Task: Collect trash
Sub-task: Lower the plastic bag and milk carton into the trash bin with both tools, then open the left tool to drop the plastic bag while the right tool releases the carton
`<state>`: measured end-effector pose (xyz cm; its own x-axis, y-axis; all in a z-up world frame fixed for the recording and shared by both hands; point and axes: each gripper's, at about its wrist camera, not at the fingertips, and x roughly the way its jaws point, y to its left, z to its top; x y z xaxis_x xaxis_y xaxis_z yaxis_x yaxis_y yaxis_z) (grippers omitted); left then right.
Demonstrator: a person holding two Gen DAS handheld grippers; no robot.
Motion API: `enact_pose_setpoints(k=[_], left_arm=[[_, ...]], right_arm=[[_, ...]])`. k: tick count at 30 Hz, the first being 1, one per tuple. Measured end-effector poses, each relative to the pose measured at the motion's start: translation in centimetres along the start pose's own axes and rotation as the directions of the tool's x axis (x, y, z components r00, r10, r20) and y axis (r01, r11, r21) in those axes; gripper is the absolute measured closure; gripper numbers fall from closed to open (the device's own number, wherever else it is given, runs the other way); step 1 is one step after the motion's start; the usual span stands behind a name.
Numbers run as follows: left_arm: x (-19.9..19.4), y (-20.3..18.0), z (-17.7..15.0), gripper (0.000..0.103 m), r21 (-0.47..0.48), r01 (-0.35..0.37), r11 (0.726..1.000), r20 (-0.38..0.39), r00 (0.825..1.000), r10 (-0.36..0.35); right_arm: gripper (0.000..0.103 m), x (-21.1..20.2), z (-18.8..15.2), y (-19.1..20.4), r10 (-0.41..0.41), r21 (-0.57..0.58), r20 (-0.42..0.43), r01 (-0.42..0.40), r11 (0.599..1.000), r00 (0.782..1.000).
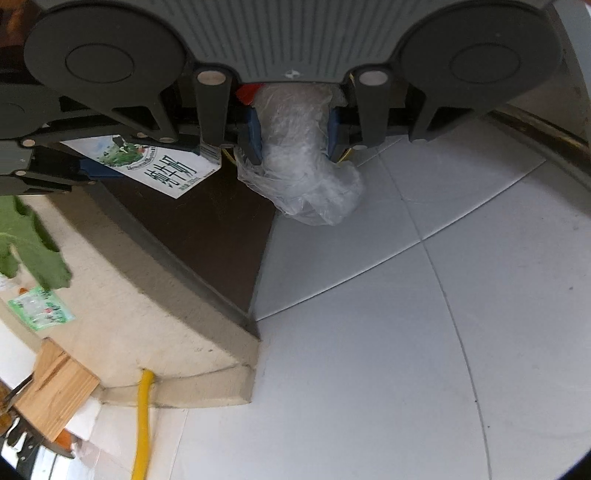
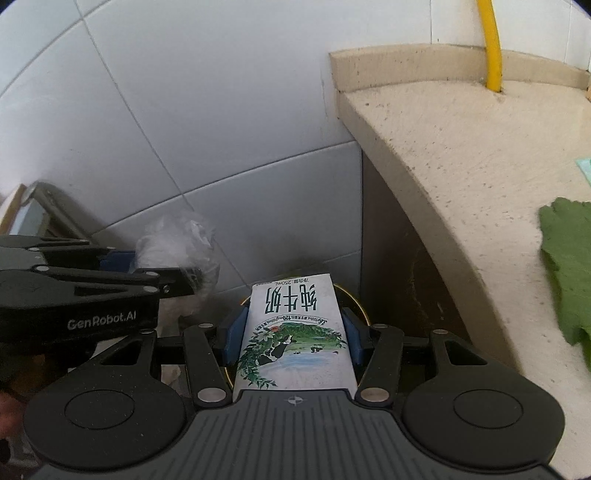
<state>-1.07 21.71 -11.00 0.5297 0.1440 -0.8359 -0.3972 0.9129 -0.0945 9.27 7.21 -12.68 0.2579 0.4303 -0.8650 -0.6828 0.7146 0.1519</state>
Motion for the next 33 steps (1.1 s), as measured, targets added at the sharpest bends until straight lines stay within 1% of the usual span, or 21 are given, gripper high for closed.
enact_pose_setpoints(k=[2, 5, 8, 16, 20, 24, 26, 33], left_arm=[[0.4, 0.1, 0.2, 0.073, -0.008, 0.003, 1.000, -0.017, 1.000, -0.003], [0.8, 0.1, 0.5, 0.072, -0.011, 0.010, 1.000, -0.023, 1.000, -0.011], [1.1, 0.1, 0.8, 0.070, -0.003, -0.006, 1.000, -0.028, 1.000, 0.006], [1.7, 0.6, 1.1, 0.067, -0.035, 0.006, 0.999, -0.056, 0.998, -0.008], [2.0, 0.8, 1.1, 0.063, -0.050, 0.003, 0.999, -0.075, 0.997, -0.007], [2.3, 0.8, 1.2, 0.060, -0.054, -0.005, 0.999, -0.085, 0.996, 0.001], [2.4, 0.8, 1.2, 0.057, -0.055, -0.009, 0.998, -0.090, 0.996, 0.004], [2.6, 0.8, 1.2, 0.055, -0.047, -0.004, 0.999, -0.096, 0.995, -0.001]], right_arm=[[0.042, 0.8, 0.2, -0.2, -0.006, 0.014, -0.008, 0.006, 1.000, 1.000], [0.042, 1.8, 0.4, -0.7, -0.013, 0.036, -0.024, 0.014, 0.999, 1.000], [0.042, 2.5, 0.6, -0.9, -0.021, 0.047, -0.032, 0.023, 0.999, 0.999], [0.042, 3.4, 0.7, -1.0, -0.020, 0.065, -0.047, 0.023, 0.998, 0.999], [0.041, 4.2, 0.9, -1.0, -0.017, 0.075, -0.057, 0.021, 0.997, 0.998], [0.042, 4.5, 1.2, -1.1, -0.021, 0.085, -0.050, 0.025, 0.996, 0.999], [0.042, 4.5, 1.3, -1.2, -0.024, 0.088, -0.047, 0.028, 0.996, 0.999], [0.041, 4.4, 1.1, -1.9, -0.029, 0.107, -0.046, 0.034, 0.994, 0.999]])
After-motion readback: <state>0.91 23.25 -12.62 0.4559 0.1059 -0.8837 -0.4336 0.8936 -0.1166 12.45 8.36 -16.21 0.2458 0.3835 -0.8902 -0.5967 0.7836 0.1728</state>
